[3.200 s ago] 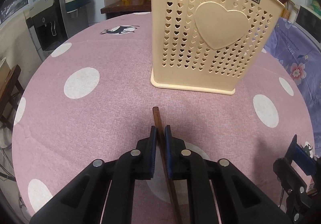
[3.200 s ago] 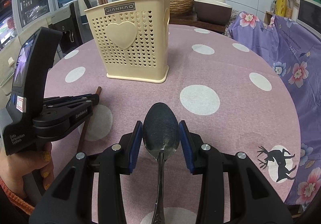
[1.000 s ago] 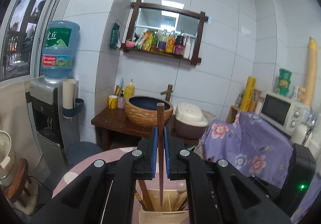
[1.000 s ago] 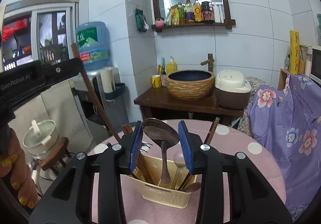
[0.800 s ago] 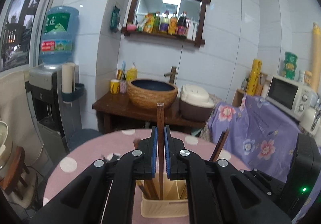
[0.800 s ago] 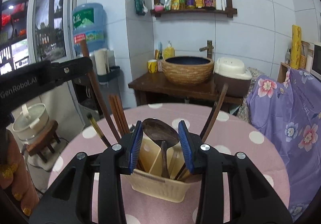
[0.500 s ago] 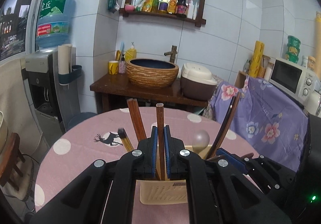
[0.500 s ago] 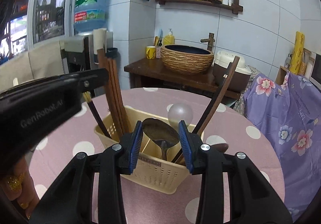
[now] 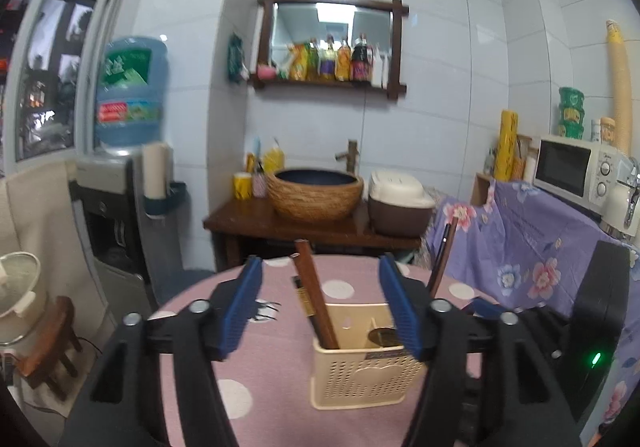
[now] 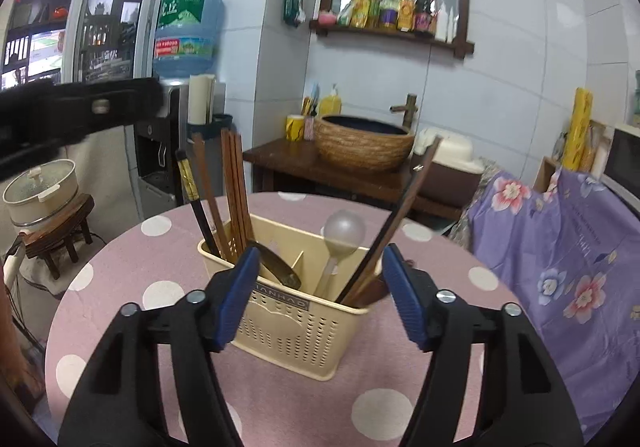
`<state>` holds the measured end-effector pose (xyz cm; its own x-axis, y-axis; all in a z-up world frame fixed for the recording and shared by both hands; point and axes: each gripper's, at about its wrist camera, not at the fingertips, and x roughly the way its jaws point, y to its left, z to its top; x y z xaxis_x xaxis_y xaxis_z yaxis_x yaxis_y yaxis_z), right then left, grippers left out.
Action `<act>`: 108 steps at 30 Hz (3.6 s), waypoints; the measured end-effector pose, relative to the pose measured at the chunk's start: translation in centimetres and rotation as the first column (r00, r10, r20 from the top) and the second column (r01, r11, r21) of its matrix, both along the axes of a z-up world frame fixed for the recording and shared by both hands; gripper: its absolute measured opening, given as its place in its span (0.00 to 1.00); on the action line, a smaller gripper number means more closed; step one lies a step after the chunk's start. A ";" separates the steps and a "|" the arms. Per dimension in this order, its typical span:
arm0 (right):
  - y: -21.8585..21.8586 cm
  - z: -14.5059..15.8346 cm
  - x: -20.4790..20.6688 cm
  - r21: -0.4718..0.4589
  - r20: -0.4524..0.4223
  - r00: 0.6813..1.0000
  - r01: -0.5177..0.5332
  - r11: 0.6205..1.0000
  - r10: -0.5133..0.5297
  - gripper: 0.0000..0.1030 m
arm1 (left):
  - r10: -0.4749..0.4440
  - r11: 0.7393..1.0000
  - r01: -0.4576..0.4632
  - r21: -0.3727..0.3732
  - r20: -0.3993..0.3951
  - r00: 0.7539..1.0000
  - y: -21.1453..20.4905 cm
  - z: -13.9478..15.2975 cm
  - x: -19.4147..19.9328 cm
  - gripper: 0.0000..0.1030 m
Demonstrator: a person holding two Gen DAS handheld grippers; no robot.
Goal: Organize utensils
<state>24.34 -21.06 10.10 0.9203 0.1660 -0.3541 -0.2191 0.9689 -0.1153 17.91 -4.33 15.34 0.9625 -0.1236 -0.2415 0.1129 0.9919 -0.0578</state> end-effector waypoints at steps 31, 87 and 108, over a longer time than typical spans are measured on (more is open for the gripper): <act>-4.6 -7.3 -27.1 0.175 0.127 0.991 0.012 0.984 -0.034 0.94 | 0.081 0.995 -0.081 -0.062 -0.010 0.997 5.8 -12.0 -20.1 0.95; -4.0 -8.1 -26.5 0.166 0.100 0.995 -0.002 0.986 -0.015 0.94 | 0.074 0.997 -0.074 -0.026 0.010 0.997 5.7 -12.1 -20.6 0.95; -4.2 -8.2 -26.4 0.168 0.086 0.996 -0.002 0.986 -0.012 0.94 | 0.065 0.997 -0.065 -0.038 0.000 0.998 6.0 -12.3 -20.7 0.95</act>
